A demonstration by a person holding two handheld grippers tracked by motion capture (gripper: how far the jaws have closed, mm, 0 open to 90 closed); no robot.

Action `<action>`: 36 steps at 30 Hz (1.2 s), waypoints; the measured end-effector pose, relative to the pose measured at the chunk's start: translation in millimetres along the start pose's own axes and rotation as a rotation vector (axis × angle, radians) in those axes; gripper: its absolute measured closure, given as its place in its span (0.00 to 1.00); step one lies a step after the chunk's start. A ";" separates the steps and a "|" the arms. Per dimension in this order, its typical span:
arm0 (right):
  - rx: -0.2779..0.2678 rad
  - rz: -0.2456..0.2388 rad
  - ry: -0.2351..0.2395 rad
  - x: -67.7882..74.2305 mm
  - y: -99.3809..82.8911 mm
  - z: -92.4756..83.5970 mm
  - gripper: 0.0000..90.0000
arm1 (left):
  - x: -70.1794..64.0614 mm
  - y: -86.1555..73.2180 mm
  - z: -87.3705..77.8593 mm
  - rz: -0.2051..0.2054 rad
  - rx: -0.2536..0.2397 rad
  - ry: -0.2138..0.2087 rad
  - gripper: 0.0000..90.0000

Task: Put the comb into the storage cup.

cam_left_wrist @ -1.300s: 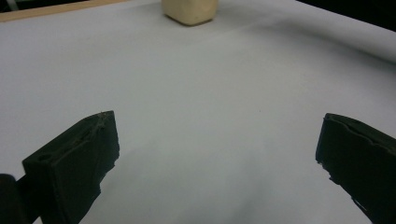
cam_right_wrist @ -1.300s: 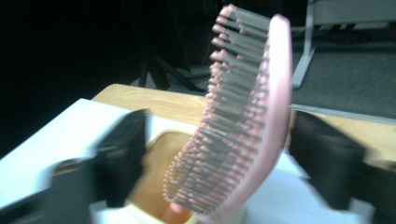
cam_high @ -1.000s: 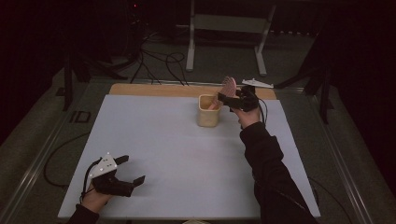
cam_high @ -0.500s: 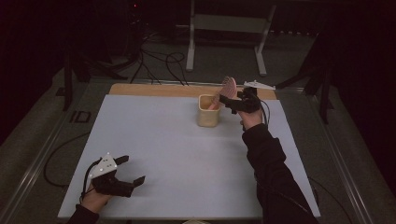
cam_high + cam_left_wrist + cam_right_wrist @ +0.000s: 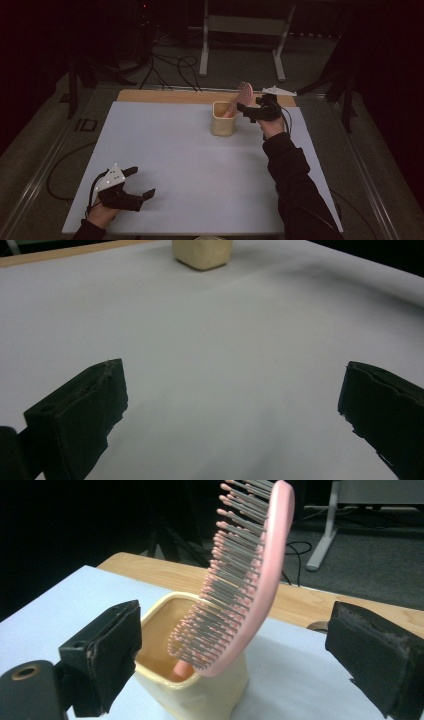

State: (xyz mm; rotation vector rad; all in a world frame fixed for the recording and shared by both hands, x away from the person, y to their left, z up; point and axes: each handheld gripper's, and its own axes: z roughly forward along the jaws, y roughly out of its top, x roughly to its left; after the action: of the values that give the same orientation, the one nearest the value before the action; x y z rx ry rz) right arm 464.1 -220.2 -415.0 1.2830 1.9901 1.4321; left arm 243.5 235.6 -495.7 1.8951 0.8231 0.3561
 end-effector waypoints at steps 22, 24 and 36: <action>0.002 -0.041 0.018 5.3 -12.4 -14.1 0.10 | -0.1 -1.6 -3.2 -0.004 -0.001 0.010 0.00; 0.002 -0.043 0.022 6.1 -15.1 -16.1 0.10 | -0.3 -1.7 -3.6 -0.004 -0.001 0.012 0.00; 0.019 -0.026 0.051 8.5 -36.6 -26.6 0.10 | -0.7 -1.9 -4.1 0.000 0.003 0.011 0.00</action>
State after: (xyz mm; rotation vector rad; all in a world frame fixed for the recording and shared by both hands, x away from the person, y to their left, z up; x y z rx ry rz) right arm 423.7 -230.2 -434.8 1.2363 2.0499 1.4510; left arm 239.9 238.5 -495.4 1.8972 0.8312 0.3662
